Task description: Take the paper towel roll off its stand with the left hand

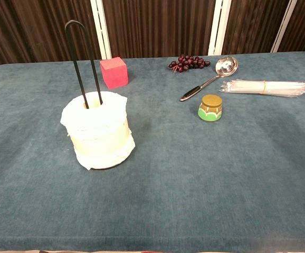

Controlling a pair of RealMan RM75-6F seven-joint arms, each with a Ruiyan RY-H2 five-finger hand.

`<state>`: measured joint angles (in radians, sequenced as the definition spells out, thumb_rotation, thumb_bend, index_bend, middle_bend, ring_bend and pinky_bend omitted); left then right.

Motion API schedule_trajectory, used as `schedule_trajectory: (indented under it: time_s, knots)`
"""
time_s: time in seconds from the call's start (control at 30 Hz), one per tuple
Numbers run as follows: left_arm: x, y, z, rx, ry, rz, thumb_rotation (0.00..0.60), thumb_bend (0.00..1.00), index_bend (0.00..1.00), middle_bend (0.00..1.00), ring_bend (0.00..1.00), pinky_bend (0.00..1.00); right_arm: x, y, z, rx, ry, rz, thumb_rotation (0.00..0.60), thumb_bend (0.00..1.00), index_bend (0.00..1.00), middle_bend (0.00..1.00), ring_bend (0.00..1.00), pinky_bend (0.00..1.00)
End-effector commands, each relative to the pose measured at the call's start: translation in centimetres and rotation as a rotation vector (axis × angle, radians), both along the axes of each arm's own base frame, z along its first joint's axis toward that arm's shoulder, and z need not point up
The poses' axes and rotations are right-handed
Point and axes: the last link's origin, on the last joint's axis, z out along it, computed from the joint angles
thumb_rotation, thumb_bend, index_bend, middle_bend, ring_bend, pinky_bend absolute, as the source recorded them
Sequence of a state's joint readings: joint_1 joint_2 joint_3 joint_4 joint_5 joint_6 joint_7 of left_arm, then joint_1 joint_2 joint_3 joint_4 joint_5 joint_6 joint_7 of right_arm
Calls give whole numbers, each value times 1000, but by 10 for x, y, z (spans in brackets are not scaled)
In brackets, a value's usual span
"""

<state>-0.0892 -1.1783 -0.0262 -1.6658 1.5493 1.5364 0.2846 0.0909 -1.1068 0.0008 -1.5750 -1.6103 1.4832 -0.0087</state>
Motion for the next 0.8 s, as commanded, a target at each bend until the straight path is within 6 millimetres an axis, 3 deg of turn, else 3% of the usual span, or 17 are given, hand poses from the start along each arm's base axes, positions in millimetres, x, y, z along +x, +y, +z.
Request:
schedule_trajectory:
  time_s: [0.03, 0.47, 0.67, 0.8]
  knots:
    - [0, 1, -1, -10, 8, 7, 600, 368, 0, 0, 0, 60, 0, 1, -1, 14, -14, -11, 600, 158, 0, 0, 0, 0]
    - [3, 1, -5, -59, -59, -8, 600, 377, 0, 0, 0, 62, 0, 4, -3, 50, -34, -25, 600, 158, 0, 0, 0, 0]
    - [14, -12, -31, -185, -200, -12, 600, 376, 0, 0, 0, 63, 3, 8, -4, 89, -48, -13, 600, 158, 0, 0, 0, 0]
    - [29, -8, -52, -219, -241, -76, 600, 375, 0, 0, 0, 63, 3, 13, -2, 124, -59, -5, 600, 158, 0, 0, 0, 0]
